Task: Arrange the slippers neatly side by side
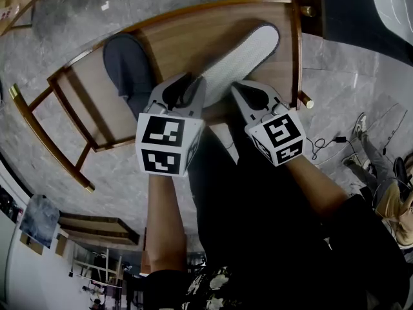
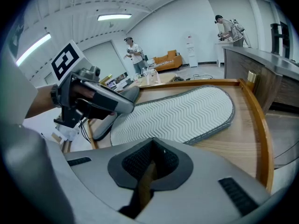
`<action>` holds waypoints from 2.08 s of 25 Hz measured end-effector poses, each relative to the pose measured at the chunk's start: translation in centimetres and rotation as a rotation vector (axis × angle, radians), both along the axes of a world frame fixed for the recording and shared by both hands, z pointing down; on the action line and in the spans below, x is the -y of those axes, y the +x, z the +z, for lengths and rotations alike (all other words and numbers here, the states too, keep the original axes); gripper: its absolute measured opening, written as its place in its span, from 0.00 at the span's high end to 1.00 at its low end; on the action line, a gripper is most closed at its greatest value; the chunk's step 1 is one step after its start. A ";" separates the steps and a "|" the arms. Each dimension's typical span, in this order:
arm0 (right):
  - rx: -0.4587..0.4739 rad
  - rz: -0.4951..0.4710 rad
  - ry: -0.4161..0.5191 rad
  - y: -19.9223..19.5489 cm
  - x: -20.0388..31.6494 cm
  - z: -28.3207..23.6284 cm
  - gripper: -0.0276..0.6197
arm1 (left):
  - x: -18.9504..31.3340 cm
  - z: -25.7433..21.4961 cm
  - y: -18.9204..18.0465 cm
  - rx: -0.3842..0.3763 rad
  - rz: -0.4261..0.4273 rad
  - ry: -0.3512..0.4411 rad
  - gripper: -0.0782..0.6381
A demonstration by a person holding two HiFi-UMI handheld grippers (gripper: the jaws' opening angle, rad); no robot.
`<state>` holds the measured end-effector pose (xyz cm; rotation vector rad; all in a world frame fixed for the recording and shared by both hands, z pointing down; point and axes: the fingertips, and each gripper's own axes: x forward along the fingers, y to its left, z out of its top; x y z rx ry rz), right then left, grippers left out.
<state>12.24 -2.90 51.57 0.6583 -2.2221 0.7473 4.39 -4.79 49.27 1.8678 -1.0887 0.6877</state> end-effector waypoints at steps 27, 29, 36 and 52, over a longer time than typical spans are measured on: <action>0.046 0.002 0.040 -1.5 1.1 -1.5 0.96 | -1.8 -4.0 1.2 0.027 0.213 0.042 0.85; 0.067 0.003 0.044 -2.1 1.3 -2.1 0.97 | -1.2 -4.7 0.5 0.055 0.211 0.066 0.85; 0.117 0.034 0.056 -2.3 2.0 -4.4 0.97 | 0.2 -5.6 -3.1 0.271 0.249 0.127 0.85; 0.158 0.183 0.046 -1.9 2.6 -5.8 0.97 | -2.1 -5.7 1.2 0.137 0.296 0.145 0.85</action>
